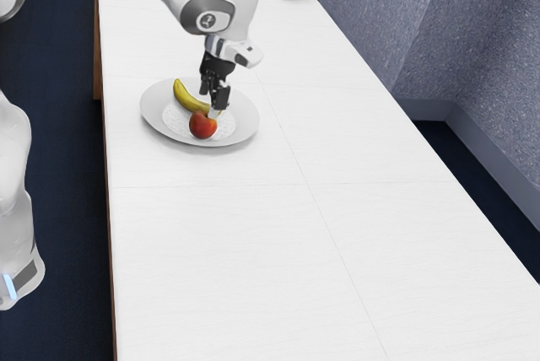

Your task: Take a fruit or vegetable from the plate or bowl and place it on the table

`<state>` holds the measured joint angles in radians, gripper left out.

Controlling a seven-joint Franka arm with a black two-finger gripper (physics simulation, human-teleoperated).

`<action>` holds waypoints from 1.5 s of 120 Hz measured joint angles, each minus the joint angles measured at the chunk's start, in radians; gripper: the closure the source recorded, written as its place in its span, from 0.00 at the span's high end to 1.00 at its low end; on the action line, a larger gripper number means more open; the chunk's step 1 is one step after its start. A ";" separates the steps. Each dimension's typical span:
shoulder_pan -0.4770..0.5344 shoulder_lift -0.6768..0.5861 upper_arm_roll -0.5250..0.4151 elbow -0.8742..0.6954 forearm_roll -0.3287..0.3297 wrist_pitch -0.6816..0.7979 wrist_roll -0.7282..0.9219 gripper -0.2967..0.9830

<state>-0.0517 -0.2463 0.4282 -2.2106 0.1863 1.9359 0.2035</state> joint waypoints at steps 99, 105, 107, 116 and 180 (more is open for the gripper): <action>-0.009 0.075 -0.002 -0.005 -0.069 0.102 0.017 0.77; -0.009 0.075 -0.002 -0.005 -0.073 0.098 0.019 0.77; -0.009 0.075 -0.002 -0.004 -0.075 0.095 0.020 0.77; -0.009 0.075 -0.002 -0.004 -0.080 0.080 0.025 0.77; -0.008 0.073 0.004 -0.003 -0.097 -0.027 0.062 0.77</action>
<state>-0.0593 -0.1733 0.4324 -2.2139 0.0892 1.9089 0.2656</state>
